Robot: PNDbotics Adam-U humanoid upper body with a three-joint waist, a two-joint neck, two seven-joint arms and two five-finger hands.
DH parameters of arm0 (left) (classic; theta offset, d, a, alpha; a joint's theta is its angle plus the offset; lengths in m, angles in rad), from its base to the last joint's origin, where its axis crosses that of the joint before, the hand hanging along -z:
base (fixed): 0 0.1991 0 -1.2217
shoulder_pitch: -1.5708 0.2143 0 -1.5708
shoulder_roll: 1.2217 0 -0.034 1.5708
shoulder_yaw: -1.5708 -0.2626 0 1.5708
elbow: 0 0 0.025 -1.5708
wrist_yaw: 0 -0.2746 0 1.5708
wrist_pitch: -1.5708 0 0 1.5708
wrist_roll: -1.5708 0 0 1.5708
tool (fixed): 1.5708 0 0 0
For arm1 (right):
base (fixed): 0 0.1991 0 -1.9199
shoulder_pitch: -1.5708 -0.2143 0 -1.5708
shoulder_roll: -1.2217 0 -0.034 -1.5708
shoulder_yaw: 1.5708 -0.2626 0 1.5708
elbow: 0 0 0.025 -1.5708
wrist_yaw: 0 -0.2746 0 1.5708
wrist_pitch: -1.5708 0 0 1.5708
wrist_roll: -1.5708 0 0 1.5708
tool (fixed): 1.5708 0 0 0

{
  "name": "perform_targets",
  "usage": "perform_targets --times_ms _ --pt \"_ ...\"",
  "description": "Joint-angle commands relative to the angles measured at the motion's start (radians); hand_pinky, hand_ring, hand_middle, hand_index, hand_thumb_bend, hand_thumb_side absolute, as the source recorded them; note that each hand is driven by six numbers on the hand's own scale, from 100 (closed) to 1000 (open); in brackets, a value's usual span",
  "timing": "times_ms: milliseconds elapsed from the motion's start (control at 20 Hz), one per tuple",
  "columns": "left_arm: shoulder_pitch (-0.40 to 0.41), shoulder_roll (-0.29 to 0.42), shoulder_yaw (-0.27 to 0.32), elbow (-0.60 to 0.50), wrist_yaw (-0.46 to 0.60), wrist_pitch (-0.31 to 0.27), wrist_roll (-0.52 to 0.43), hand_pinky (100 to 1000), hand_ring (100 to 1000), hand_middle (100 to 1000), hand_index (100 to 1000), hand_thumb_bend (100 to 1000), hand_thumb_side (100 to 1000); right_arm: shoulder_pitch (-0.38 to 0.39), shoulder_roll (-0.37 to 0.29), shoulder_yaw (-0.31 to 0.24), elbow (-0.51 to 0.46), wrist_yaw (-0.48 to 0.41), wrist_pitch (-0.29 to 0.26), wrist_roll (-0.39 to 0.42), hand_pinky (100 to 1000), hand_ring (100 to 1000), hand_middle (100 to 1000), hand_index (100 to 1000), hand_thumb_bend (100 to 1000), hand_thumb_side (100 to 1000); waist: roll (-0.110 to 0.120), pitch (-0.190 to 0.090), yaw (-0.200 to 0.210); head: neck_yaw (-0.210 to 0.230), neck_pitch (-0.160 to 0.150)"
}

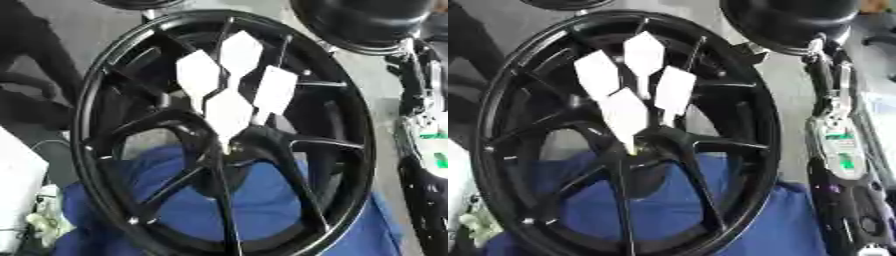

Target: Pull the pin out of the wheel hub.

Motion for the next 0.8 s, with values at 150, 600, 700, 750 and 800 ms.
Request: perform_targets --times_ms 150,600,700,750,800 --pt "-0.013 0.03 0.0 -0.014 -0.002 -0.001 -0.002 638 692 663 715 168 868 -0.008 -0.016 0.001 -0.02 0.005 0.002 0.002 793 719 793 813 107 601 0.007 -0.032 0.001 0.0 -0.013" --pt "-0.014 0.03 -0.004 -0.012 -0.002 0.001 -0.006 637 692 659 710 167 869 -0.013 -0.016 0.003 -0.02 0.007 0.008 0.003 792 720 793 815 108 601 0.006 -0.032 0.002 0.003 -0.017" --pt "-0.014 0.031 -0.004 -0.012 -0.002 0.001 -0.007 637 692 659 710 168 869 -0.019 -0.017 0.007 -0.021 0.006 0.007 0.004 793 724 795 817 108 598 0.005 -0.031 0.004 0.006 -0.02" --pt "-0.014 0.03 -0.005 -0.012 -0.002 0.001 -0.008 637 692 659 710 168 868 -0.023 -0.017 0.009 -0.022 0.008 0.007 0.006 793 726 797 818 108 595 0.005 -0.032 0.005 0.007 -0.02" --pt "-0.015 0.029 -0.005 -0.013 -0.001 0.001 -0.008 637 692 659 710 168 868 -0.028 -0.018 0.011 -0.024 0.009 0.006 0.006 794 727 798 819 108 592 0.005 -0.033 0.006 0.009 -0.021"
